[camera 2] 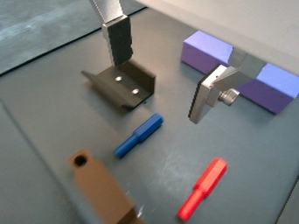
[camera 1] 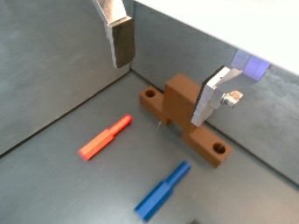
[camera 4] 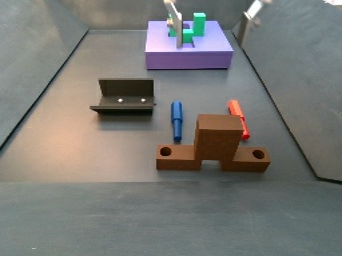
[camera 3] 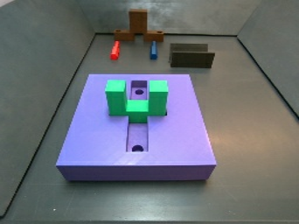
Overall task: Pick up the brown object. Move up. Move to above the board. Insert the brown object.
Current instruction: Pick up the brown object.
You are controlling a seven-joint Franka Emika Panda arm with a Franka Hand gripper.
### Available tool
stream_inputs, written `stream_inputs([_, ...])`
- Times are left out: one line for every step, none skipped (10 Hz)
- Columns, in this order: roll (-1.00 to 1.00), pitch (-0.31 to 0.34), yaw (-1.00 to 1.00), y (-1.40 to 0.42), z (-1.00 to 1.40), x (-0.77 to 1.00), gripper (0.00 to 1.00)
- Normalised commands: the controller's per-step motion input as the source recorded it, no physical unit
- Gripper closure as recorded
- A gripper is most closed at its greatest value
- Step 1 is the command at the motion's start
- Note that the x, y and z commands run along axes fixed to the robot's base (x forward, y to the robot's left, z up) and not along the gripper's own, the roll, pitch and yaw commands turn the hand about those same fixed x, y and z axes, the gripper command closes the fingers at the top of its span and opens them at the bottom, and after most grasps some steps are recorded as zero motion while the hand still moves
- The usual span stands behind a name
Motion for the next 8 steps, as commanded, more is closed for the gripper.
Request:
stream_inputs([-0.19,0.000,-0.11,0.76,-0.32,0.24,0.00])
stream_inputs([-0.04,0.027,-0.27,0.68,-0.44,0.40,0.00])
stream_inputs([0.00,0.046,-0.33,0.69,-0.47,0.30,0.00])
stream_inputs([0.03,0.064,-0.35,0.64,-0.37,0.17,0.00])
stream_inputs([0.05,0.110,-0.35,0.62,-0.18,0.11,0.00])
stream_inputs([0.00,0.120,-0.37,0.44,0.04,0.00,0.00])
stream_inputs([-0.04,0.047,-0.24,0.17,0.25,0.00,0.00])
stream_inputs([0.00,0.017,-0.15,0.03,0.00,0.00,0.00])
